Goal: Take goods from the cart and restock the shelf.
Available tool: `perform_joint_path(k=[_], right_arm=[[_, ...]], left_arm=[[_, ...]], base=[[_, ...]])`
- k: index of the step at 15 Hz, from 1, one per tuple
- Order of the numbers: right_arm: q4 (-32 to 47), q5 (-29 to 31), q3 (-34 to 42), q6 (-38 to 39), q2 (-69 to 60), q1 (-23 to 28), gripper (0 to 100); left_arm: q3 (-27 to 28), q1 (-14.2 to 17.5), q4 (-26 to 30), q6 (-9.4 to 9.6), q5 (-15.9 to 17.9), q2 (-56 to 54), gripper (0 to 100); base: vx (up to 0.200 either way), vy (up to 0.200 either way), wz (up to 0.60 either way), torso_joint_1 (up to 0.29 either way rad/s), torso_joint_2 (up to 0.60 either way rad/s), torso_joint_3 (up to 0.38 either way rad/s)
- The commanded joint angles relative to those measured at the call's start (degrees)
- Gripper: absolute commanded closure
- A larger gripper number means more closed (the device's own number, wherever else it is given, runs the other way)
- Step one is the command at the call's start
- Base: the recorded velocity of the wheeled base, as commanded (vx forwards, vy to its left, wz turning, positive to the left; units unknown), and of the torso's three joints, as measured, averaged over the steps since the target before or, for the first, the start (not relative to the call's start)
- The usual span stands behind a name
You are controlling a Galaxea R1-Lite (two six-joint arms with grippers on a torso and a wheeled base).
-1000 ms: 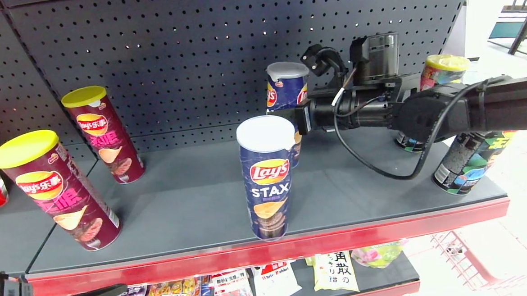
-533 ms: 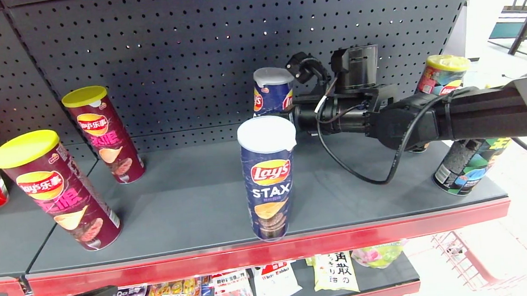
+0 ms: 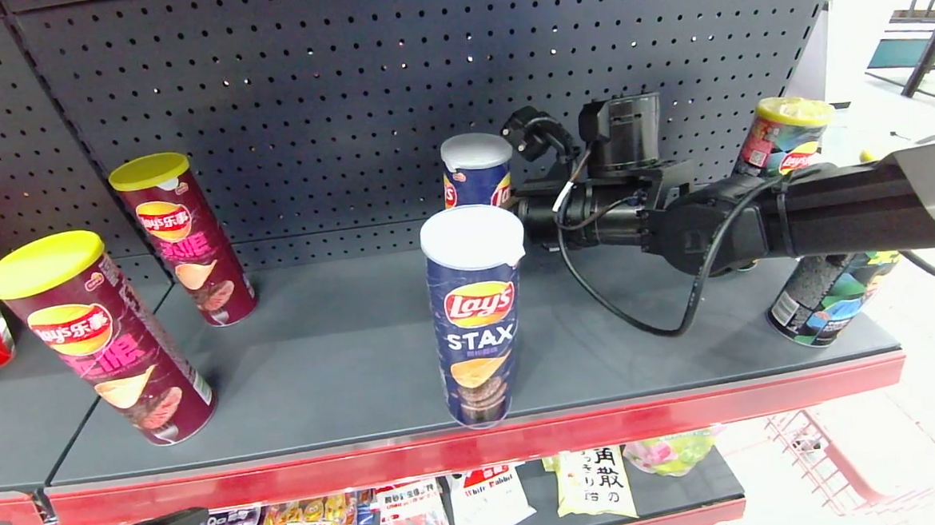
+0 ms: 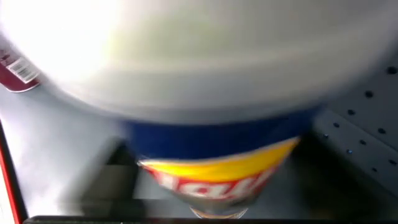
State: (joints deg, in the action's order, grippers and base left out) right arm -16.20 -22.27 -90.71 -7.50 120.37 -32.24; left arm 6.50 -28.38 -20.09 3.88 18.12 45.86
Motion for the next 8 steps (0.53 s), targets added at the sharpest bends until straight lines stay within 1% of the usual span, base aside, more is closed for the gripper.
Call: perform_joint_path(k=[1,3,5,6,8], right_arm=[[0.1,0.0,1.5,0.1,-1.5,-0.1,0],[0.0,0.1,3.2,0.1,-2.9,-0.4,0],[0.1,0.3,6.6,0.2,-5.7,-0.2,0],[0.1,0.4,6.9,0.2,-5.8,-0.2,0],[0.0,2.0,13.1,0.4,-9.6,0.8,0]], left_arm=[[0.0,0.0,0.0,-0.01,0.0,0.2,0],[0.0,0.0,0.0,-0.01,0.0,0.2,0],[0.2,0.0,0.0,-0.01,0.0,0.5,0],[0.2,0.0,0.0,-0.01,0.0,0.6,0],[0.4,0.0,0.1,-0.01,-0.1,0.8,0]], base=[[0.0,0.0,0.0,0.0,0.0,0.0],[0.0,0.0,0.0,0.0,0.0,0.0],[0.0,0.0,0.0,0.0,0.0,0.0],[0.0,0.0,0.0,0.0,0.0,0.0],[0.0,0.0,0.0,0.0,0.0,0.0]])
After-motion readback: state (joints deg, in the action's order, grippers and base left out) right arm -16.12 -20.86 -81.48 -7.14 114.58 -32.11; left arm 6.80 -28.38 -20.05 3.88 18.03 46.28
